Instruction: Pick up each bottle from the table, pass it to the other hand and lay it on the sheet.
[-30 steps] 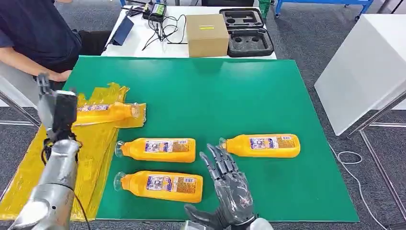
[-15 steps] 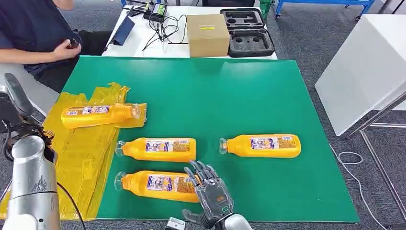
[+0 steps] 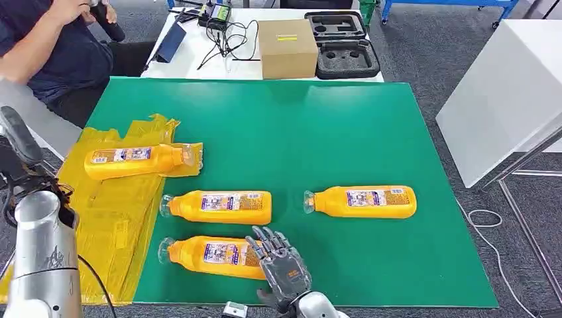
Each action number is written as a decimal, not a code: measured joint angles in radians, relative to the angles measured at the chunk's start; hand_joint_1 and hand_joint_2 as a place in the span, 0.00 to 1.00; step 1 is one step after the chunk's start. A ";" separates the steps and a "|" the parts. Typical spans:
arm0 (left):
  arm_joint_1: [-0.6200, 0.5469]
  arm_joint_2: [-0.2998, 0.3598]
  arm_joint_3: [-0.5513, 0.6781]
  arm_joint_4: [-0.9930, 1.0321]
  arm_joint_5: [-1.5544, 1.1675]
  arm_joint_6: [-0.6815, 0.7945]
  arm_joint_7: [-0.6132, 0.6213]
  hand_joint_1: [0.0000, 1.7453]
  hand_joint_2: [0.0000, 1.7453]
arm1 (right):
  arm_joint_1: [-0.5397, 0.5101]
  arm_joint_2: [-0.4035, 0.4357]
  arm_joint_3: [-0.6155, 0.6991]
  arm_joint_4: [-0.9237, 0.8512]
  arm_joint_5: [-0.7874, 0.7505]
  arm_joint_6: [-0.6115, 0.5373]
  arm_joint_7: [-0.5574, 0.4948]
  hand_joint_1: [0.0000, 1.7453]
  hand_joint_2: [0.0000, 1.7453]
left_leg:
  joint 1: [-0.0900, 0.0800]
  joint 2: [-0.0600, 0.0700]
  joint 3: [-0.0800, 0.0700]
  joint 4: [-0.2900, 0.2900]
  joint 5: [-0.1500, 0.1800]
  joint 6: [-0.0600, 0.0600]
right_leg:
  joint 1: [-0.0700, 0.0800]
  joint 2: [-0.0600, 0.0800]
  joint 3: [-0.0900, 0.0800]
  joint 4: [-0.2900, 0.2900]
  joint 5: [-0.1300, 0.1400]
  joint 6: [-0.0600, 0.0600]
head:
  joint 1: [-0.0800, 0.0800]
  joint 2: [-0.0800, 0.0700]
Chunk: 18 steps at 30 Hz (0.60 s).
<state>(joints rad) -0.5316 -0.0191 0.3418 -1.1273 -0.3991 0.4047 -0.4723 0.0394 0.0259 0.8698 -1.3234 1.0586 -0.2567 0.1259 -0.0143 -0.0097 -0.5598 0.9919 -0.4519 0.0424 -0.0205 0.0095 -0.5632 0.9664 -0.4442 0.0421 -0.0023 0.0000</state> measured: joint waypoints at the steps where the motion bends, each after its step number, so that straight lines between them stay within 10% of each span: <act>1: 0.001 0.000 0.000 0.000 0.003 0.000 -0.001 0.00 0.00 | -0.004 0.006 0.001 0.010 0.000 0.000 0.000 0.00 1.00 | 0.000 0.000 0.000 0.000 0.000 0.000 | 0.000 0.000 0.000 0.000 0.000 0.000 | 0.000 0.000; 18: 0.037 0.013 0.001 -0.013 0.057 0.015 -0.026 0.00 0.00 | -0.086 0.085 0.016 0.227 0.013 0.026 -0.077 0.00 1.00 | 0.000 0.002 0.002 0.000 0.000 0.000 | 0.000 0.001 0.001 0.000 0.000 0.000 | 0.000 0.000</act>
<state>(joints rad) -0.4942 -0.0061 0.3430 -1.1402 -0.3418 0.4196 -0.4978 -0.0470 0.1106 0.8858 -1.0961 1.0716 -0.2312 0.0488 -0.0142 -0.0079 -0.5580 0.9918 -0.4520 0.0423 -0.0203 0.0102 -0.5626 0.9665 -0.4442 0.0420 -0.0027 0.0000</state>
